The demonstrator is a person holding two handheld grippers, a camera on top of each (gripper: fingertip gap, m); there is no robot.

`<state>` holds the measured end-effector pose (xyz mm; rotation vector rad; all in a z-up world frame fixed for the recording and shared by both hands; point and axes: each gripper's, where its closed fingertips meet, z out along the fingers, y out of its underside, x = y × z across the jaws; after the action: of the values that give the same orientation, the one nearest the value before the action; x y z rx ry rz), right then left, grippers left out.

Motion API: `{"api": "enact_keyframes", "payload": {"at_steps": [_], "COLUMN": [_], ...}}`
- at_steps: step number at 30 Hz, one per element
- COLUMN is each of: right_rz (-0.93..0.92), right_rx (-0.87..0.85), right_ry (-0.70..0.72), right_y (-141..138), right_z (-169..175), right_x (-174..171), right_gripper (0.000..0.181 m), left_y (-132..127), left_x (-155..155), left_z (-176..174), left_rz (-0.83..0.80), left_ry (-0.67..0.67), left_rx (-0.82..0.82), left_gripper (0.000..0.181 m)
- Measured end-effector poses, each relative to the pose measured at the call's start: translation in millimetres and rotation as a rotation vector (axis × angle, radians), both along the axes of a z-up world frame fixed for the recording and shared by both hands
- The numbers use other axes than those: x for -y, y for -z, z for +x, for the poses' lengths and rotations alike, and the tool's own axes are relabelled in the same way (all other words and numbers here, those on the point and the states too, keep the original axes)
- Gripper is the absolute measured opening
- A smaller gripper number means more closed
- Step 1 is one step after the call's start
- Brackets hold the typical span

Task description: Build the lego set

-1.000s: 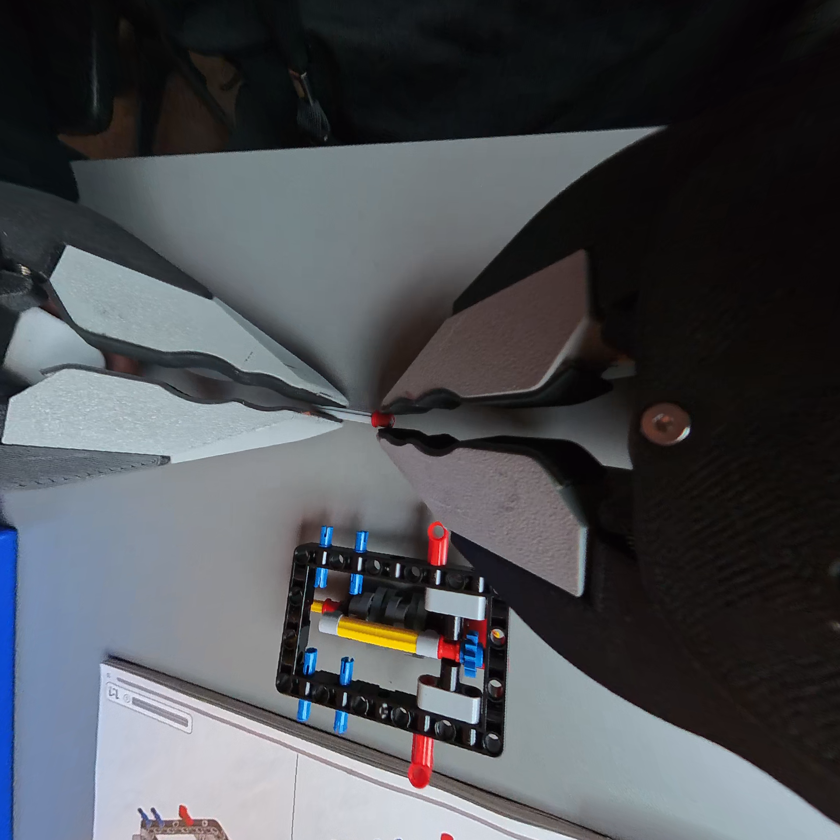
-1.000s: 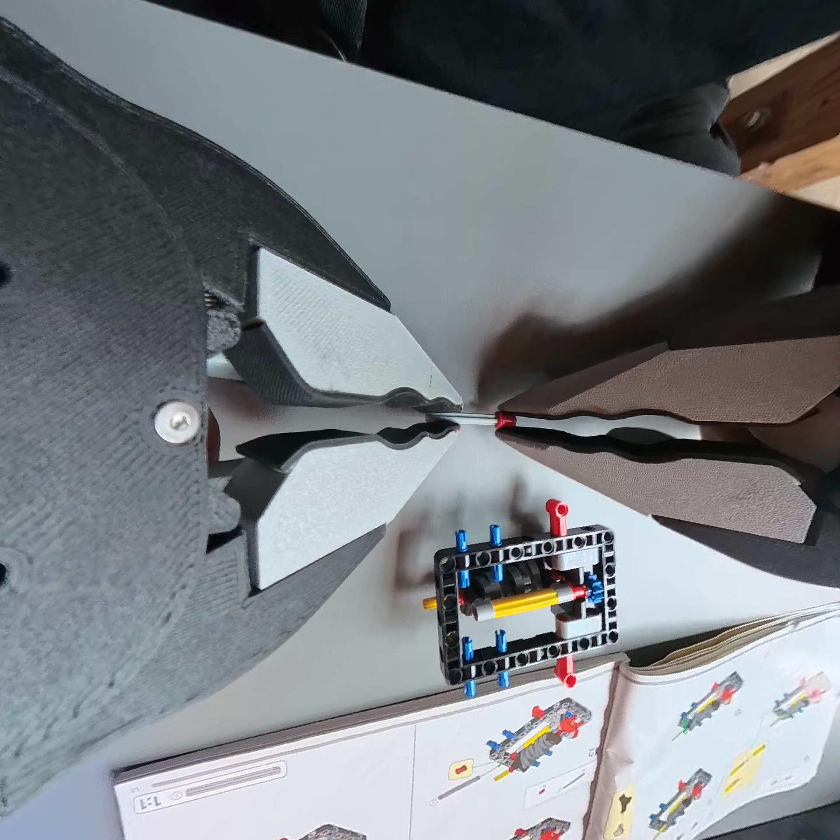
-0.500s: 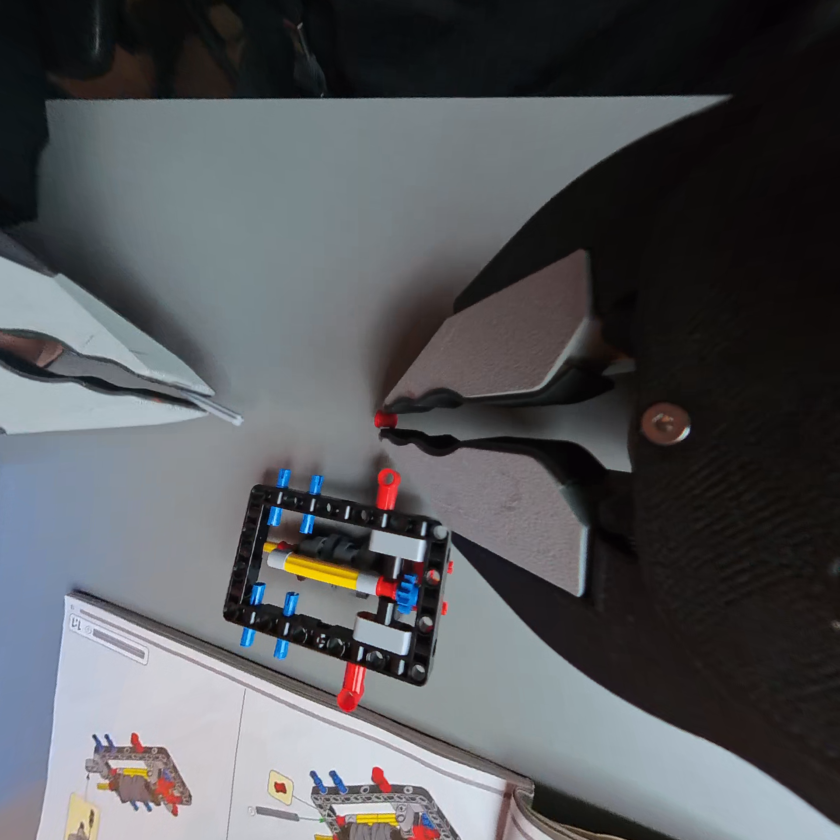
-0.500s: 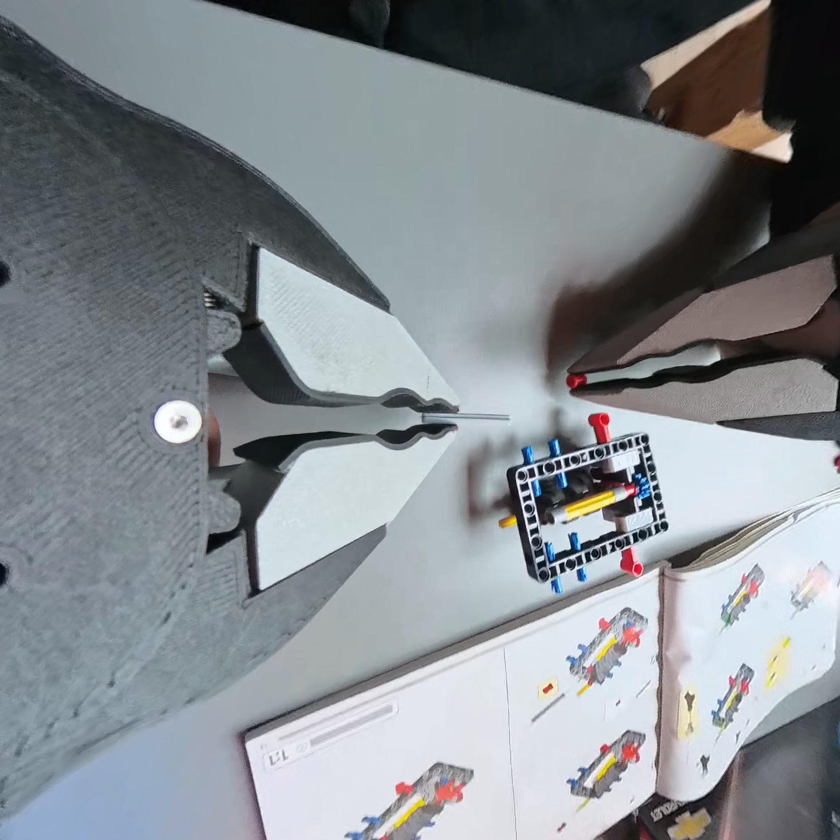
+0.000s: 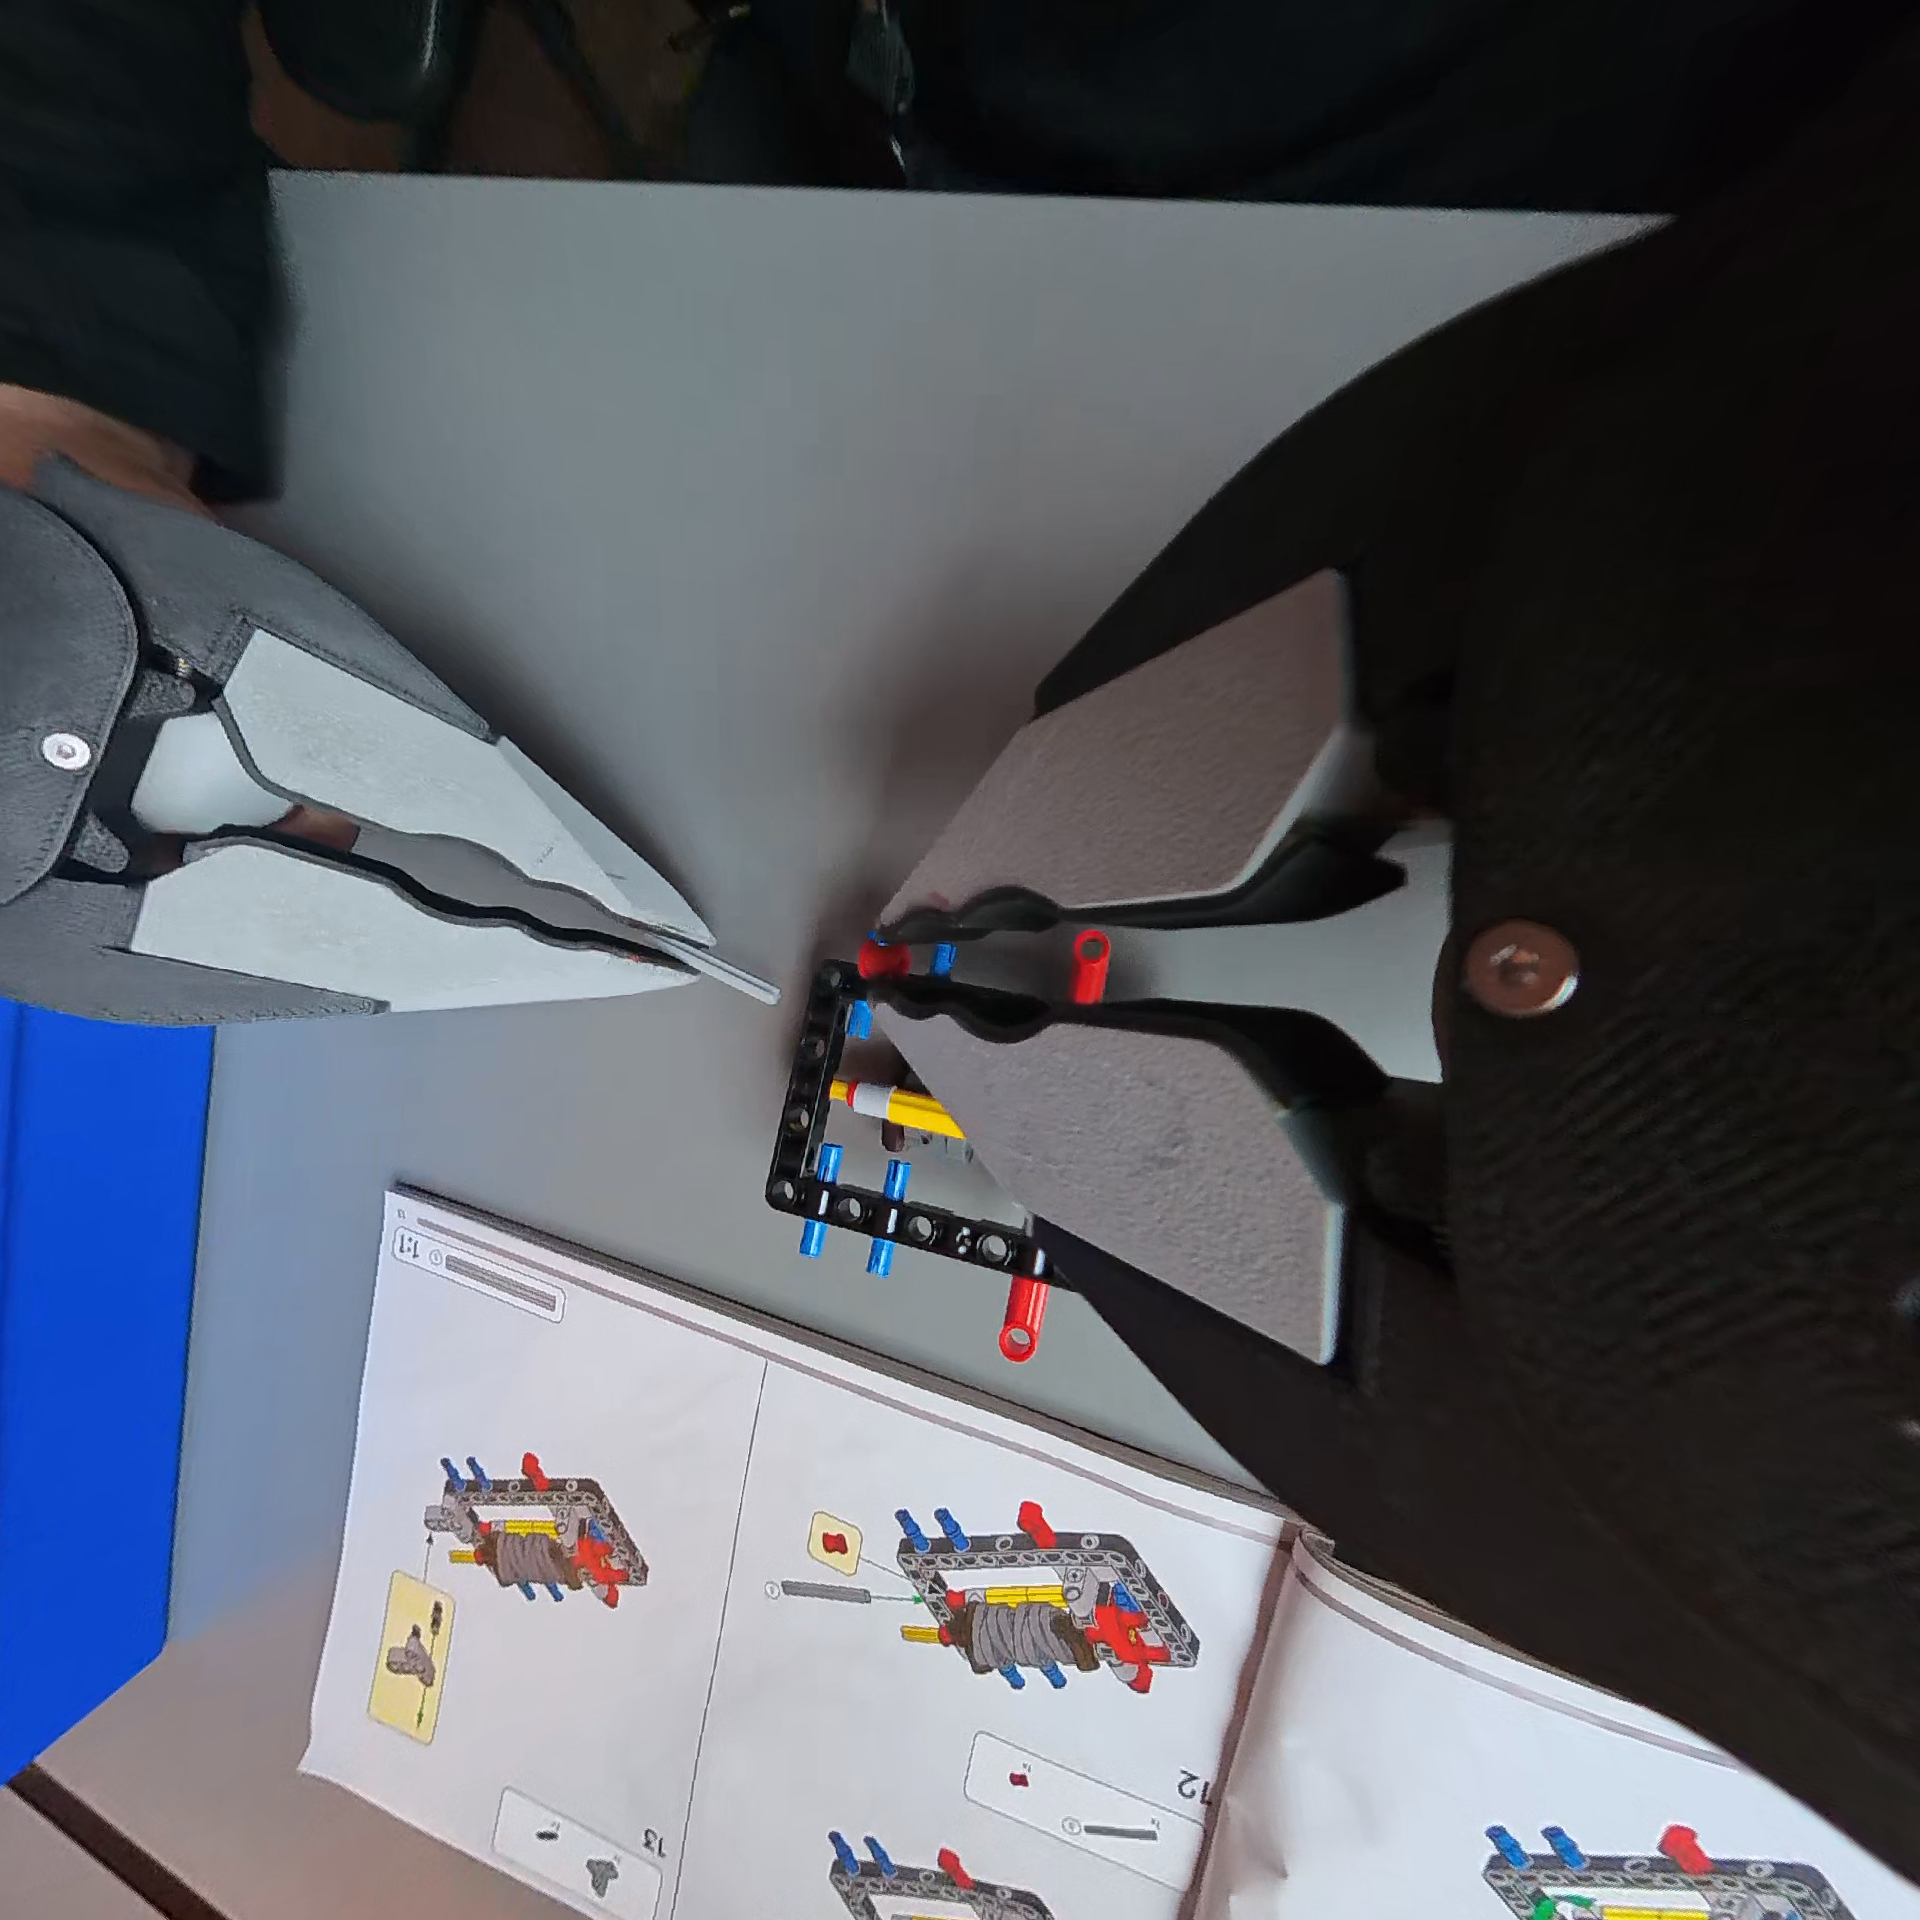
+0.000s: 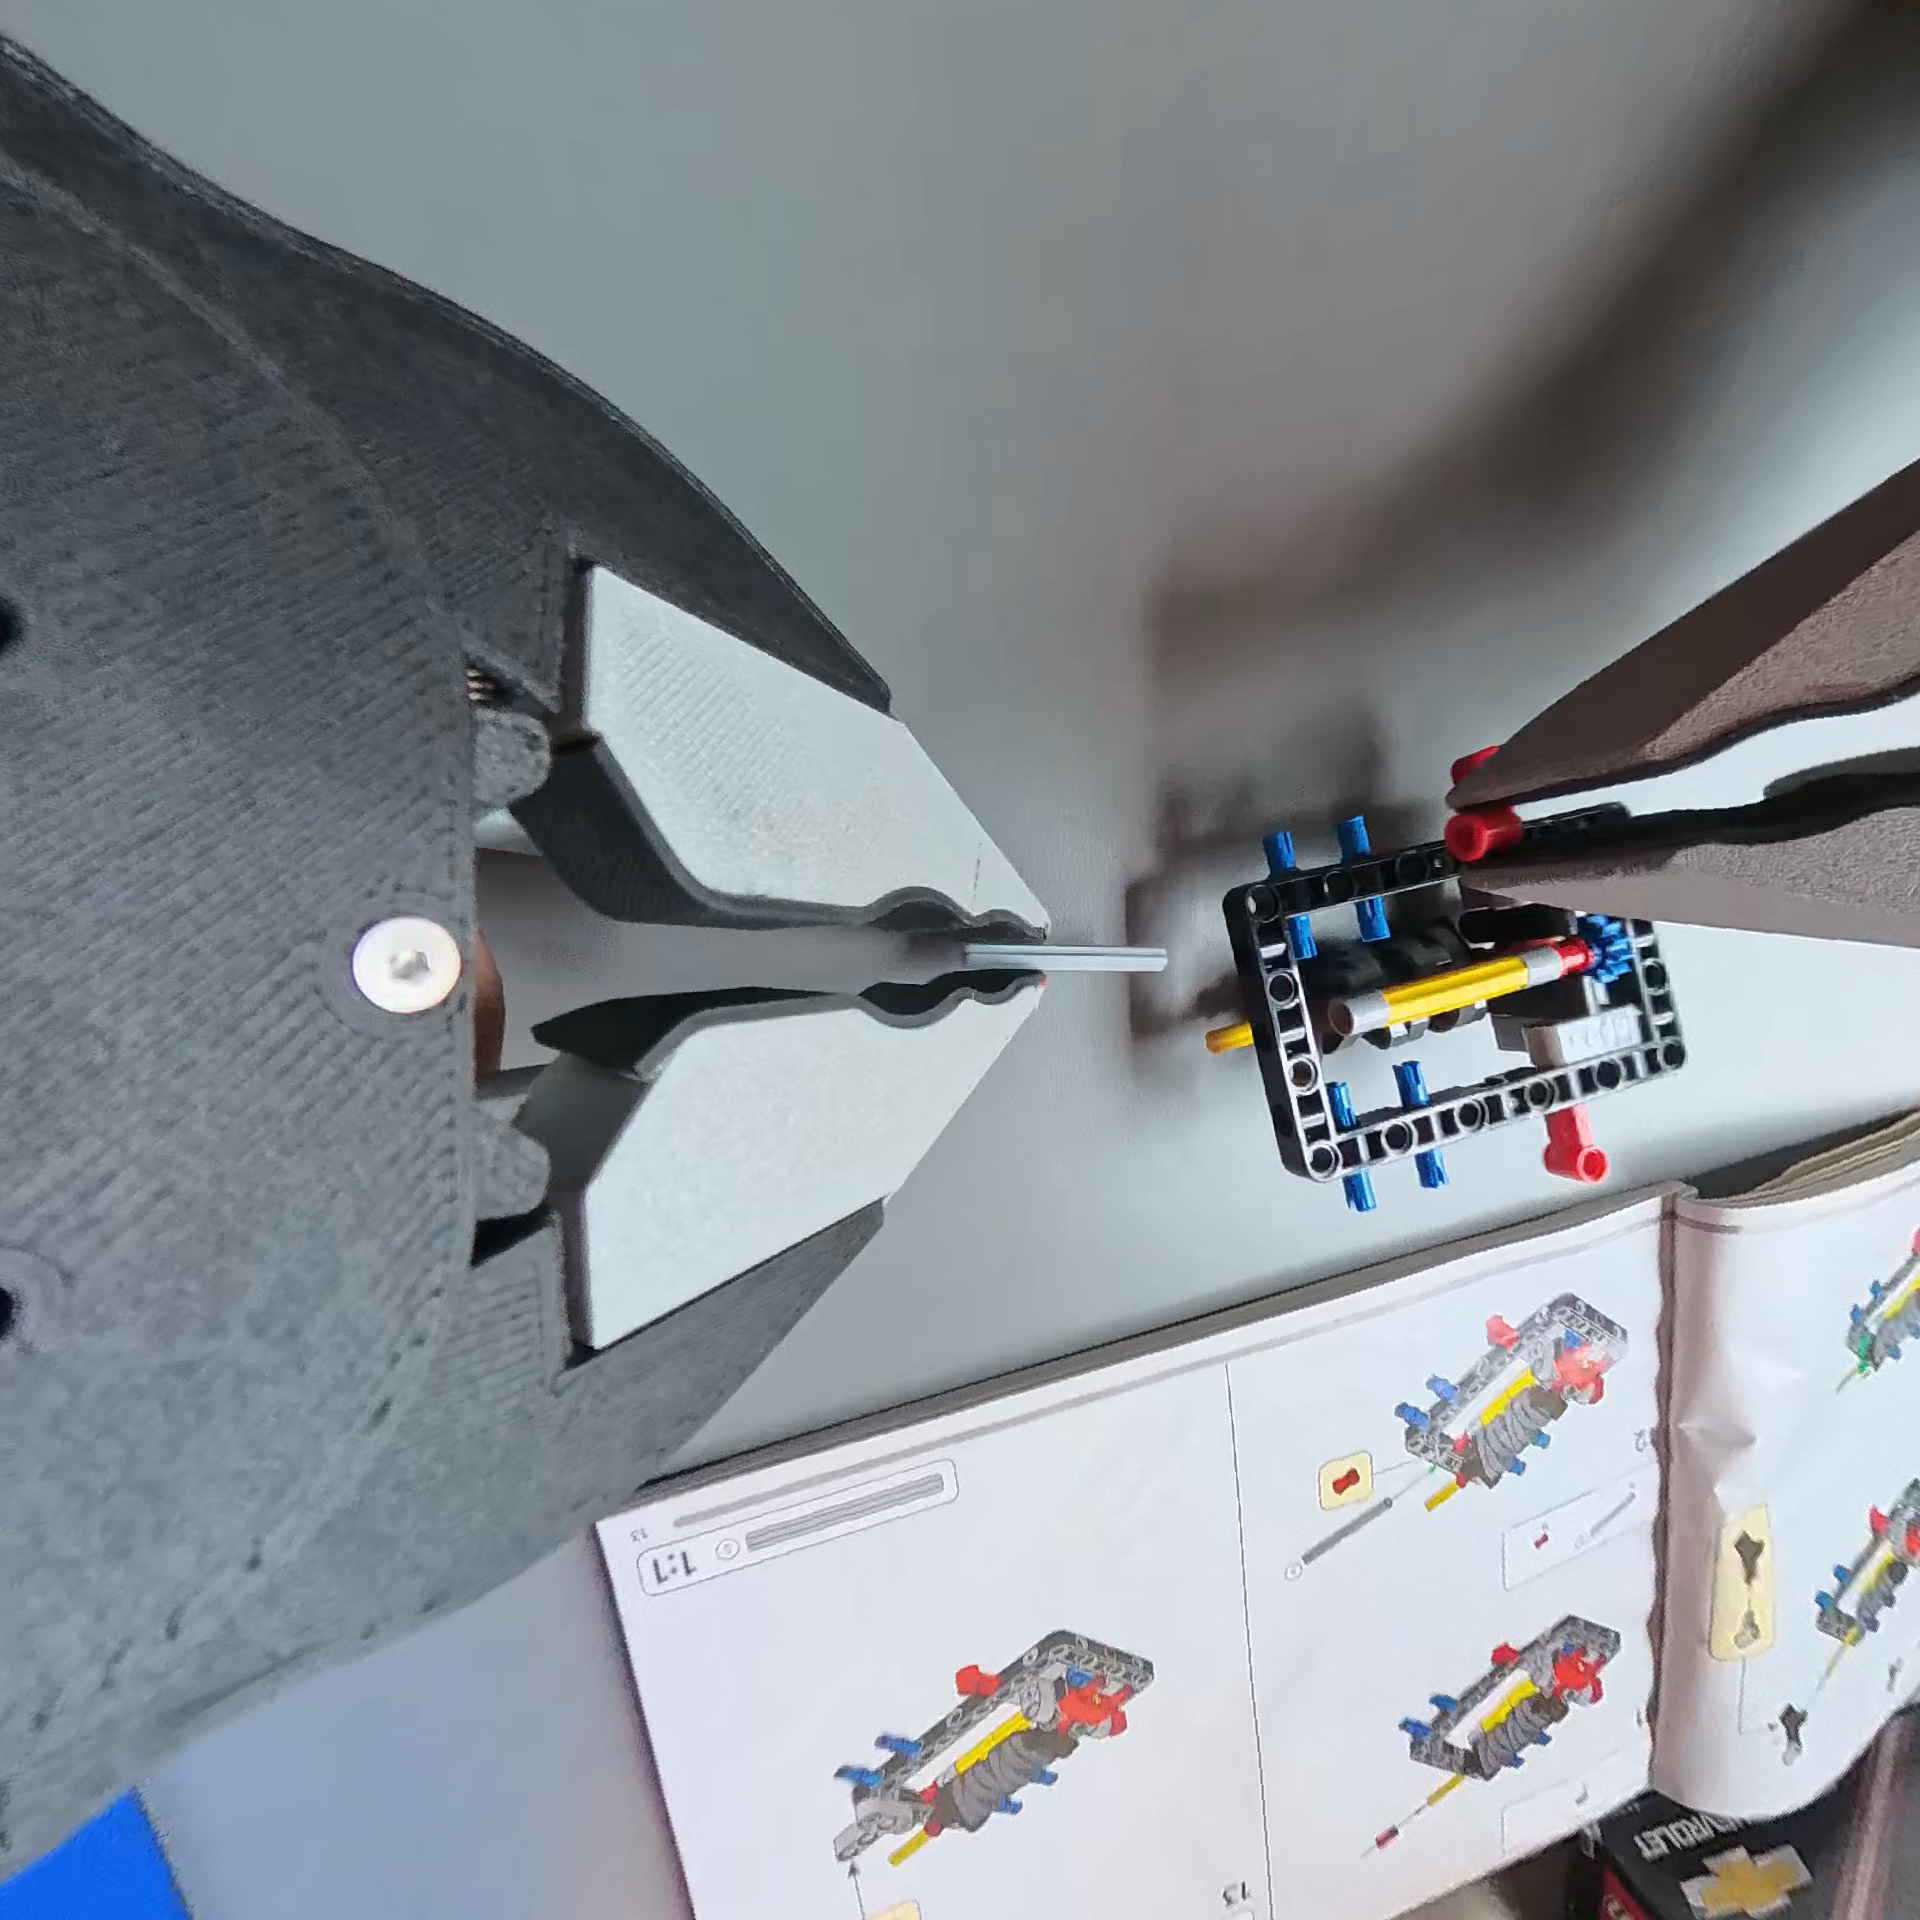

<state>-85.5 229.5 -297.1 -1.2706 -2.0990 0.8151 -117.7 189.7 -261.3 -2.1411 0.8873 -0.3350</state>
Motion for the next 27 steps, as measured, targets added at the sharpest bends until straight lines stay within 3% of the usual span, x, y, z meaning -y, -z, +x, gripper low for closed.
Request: {"api": "enact_keyframes", "payload": {"at_steps": [7, 27], "right_rz": [-0.005, -0.016], "right_rx": [0.025, 0.001], "right_ry": [-0.014, -0.011], "right_y": [9, 8], "right_z": [2, 3], "right_x": [0, -1], "right_gripper": [0.001, 0.001], "left_y": [8, -3], "left_x": [1, -4], "left_z": [-7, -13], "left_rz": [-0.007, 0.034], "left_ry": [-0.06, -0.121], "left_rx": [-0.007, -0.012], "left_gripper": [0.004, 0.005]}}
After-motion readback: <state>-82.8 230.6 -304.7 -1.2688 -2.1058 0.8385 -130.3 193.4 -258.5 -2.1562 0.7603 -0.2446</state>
